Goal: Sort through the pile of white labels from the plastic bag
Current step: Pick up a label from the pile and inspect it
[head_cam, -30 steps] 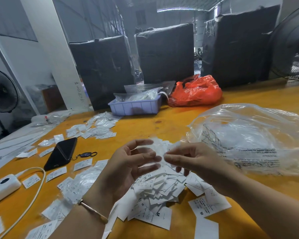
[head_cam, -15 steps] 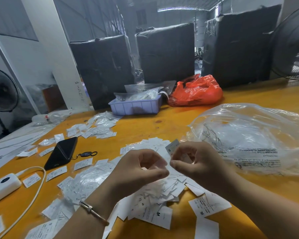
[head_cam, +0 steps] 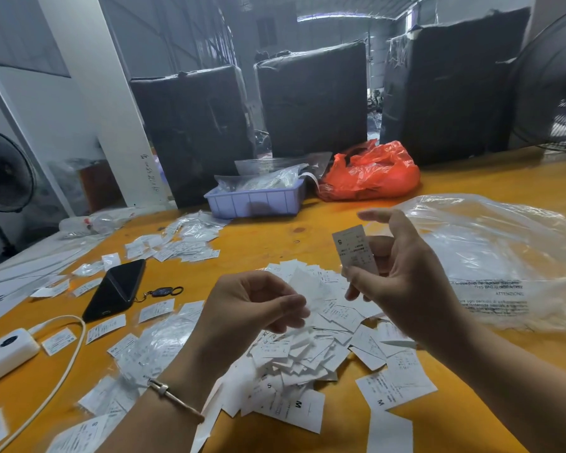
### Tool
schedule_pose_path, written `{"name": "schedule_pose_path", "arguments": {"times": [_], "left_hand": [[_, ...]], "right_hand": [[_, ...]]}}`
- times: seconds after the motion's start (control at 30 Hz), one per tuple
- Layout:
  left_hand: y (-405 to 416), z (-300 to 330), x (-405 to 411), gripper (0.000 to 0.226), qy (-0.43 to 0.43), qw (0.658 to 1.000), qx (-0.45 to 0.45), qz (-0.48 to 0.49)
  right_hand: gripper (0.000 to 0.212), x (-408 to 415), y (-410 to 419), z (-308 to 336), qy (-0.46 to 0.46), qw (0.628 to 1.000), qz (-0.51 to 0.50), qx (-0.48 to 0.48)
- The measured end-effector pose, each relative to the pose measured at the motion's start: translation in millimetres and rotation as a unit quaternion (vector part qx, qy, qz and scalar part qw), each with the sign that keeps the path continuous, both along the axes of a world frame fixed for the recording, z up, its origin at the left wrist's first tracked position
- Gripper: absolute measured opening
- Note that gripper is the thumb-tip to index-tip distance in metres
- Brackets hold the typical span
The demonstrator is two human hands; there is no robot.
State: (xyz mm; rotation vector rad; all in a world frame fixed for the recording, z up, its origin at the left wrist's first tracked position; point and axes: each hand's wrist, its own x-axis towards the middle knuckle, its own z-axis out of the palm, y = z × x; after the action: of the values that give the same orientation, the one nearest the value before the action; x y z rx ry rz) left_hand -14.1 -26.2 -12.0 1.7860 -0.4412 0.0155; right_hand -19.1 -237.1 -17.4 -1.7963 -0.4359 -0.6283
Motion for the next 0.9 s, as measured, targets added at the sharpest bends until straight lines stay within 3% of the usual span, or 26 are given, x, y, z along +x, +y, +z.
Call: {"name": "schedule_pose_path", "arguments": {"times": [0.1,0.17,0.4,0.67,0.9], "left_hand": [[-1,1,-1,0.035,0.001,1.0,-0.016,0.002],[0,2,-2,0.037,-0.002,1.0,-0.026,0.005],[-3,3,-4,0.031,-0.031,0.999,-0.034,-0.002],[-3,2,-4,0.027,-0.054,0.998,-0.018,-0.004],[-2,3,-4,0.028,-0.058,0.998,-0.014,-0.003]], "right_hand": [[0.025,-3,2,4,-0.017,1.0,0.009,0.01],[0.018,-6,3,5,-0.037,0.999,0.026,0.023],[0.01,-18,7,15,-0.07,0.995,0.027,0.067],[0.014,-22,7,14,-0.044,0.996,0.055,0.059],[0.016,-22,8,14,-0.058,0.997,0.023,0.045]]}}
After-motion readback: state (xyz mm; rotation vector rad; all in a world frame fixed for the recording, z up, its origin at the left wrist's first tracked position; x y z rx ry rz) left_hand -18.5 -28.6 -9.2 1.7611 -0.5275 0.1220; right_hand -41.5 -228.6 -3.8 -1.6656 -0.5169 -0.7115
